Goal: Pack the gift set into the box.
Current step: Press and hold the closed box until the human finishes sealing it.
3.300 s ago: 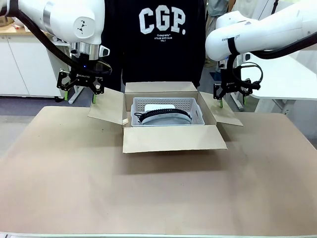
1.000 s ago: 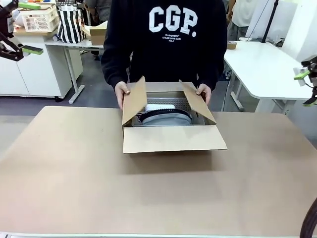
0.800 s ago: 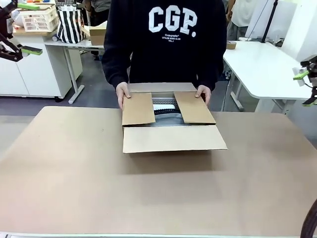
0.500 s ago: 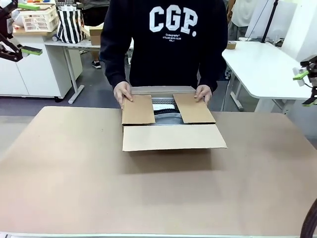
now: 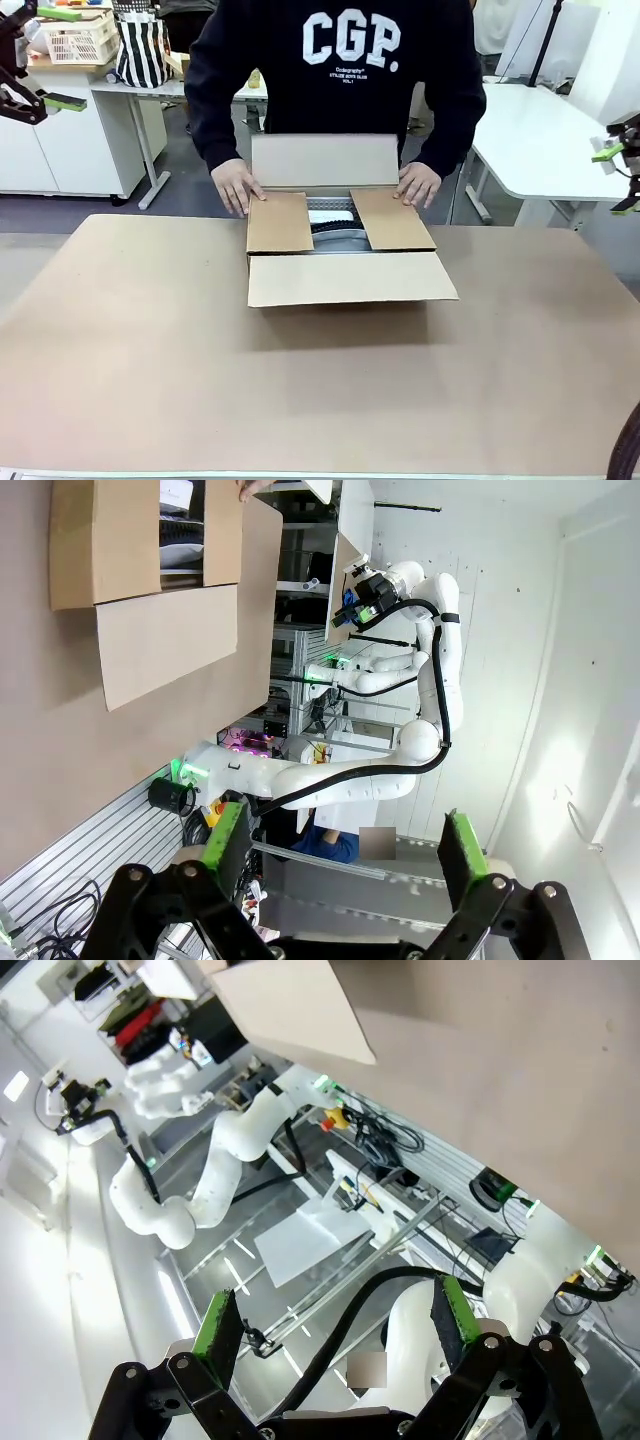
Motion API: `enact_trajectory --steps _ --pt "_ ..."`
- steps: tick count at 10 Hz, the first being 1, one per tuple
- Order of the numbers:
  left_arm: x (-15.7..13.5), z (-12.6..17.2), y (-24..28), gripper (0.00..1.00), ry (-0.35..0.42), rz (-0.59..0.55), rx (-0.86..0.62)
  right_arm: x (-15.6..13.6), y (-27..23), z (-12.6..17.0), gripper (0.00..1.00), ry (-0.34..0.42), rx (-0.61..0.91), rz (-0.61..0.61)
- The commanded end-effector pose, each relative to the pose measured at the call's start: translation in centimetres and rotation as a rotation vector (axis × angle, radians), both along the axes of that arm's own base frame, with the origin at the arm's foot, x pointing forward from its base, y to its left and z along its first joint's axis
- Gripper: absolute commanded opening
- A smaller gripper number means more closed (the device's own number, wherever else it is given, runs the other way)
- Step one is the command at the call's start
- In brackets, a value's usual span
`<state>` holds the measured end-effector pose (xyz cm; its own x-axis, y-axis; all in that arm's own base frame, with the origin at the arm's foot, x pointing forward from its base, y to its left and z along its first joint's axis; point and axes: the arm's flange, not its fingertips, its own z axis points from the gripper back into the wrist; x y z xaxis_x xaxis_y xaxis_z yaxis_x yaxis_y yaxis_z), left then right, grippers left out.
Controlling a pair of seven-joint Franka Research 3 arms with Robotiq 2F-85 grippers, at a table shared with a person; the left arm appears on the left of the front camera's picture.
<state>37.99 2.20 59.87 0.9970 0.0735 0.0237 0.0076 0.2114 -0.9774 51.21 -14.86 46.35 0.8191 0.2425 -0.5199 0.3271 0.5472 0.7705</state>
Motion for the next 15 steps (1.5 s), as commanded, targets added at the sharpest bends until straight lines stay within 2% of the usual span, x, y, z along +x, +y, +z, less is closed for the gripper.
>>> enact_trajectory --steps 1,15 --pt "0.01 0.12 0.0 1.0 -0.028 -0.008 -0.021 0.08 -0.15 0.46 1.0 -0.009 0.011 0.0" --pt "0.01 0.12 0.0 1.0 -0.028 -0.008 -0.021 0.08 -0.15 0.46 1.0 -0.009 0.011 0.0"
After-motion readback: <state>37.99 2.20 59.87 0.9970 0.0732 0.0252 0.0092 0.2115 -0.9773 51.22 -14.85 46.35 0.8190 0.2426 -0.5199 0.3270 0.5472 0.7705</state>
